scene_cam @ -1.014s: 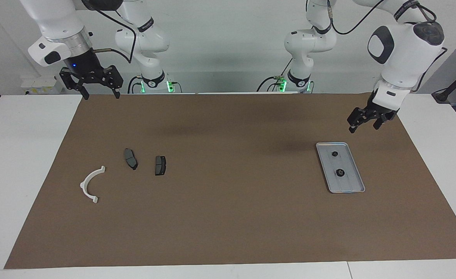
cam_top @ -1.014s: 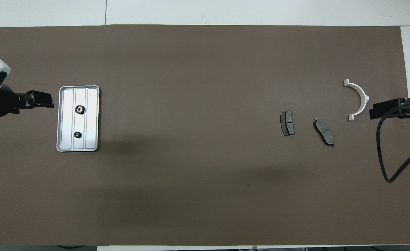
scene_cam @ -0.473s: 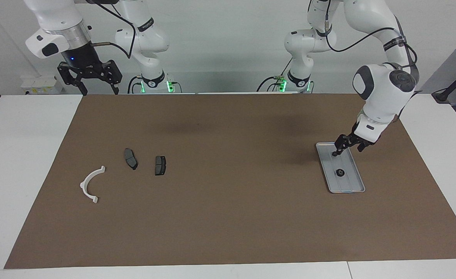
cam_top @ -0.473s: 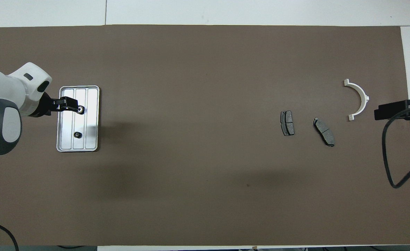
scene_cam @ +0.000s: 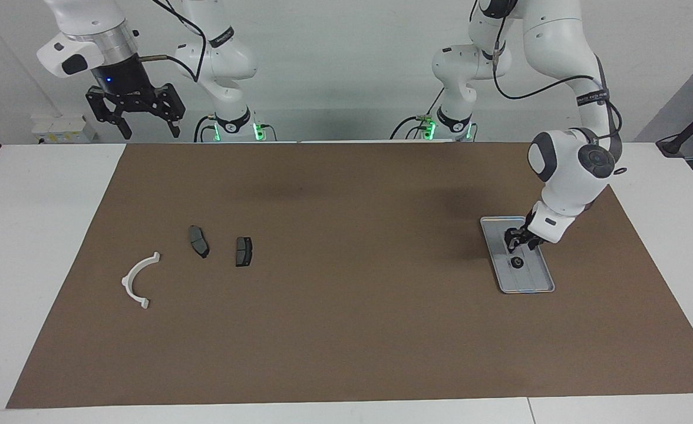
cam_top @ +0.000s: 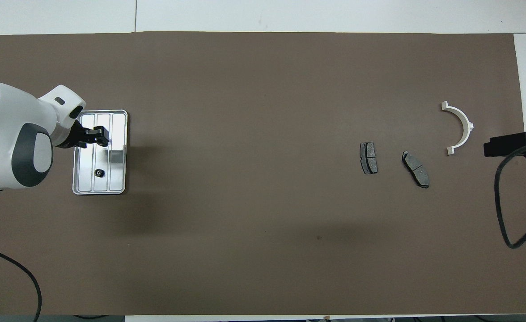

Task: Place bearing gear from tray to pile
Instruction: 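Lower the left gripper onto the dark bearing in the tray and grasp it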

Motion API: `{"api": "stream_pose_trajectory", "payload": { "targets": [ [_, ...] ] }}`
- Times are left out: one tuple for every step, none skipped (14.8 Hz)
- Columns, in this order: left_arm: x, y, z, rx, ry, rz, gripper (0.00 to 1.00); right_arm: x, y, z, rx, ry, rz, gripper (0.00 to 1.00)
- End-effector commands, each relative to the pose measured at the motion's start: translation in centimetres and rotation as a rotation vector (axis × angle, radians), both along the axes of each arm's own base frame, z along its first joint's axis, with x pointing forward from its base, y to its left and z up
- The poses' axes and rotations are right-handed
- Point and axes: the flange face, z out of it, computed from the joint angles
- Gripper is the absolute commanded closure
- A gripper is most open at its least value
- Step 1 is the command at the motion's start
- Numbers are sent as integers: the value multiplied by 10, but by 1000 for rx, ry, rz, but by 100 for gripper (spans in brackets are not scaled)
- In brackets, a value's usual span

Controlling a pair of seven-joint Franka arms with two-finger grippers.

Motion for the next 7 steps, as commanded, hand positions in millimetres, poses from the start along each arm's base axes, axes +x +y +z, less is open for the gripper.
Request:
{"api": "stream_pose_trajectory", "payload": {
  "targets": [
    [10,8,-9,10,-8,-10,41,-8,7,2,19,7,27,0],
    [11,6,-9,8,-14,-10,41,-8,10,0,19,10,31,0],
    [12,6,-13,8,-16,-10,41,-8,11,0,19,11,31,0],
    [13,7,-16,8,-19,-9,41,-8,15,1,19,4,43,0],
    [14,8,-18,8,-22,-7,41,-8,24,1,19,-2,61,0],
    [14,7,-18,8,-28,-9,41,-8,29,1,19,-3,62,0],
    [16,7,-18,7,-37,-8,41,-8,32,-1,19,0,65,0]
  ]
}}
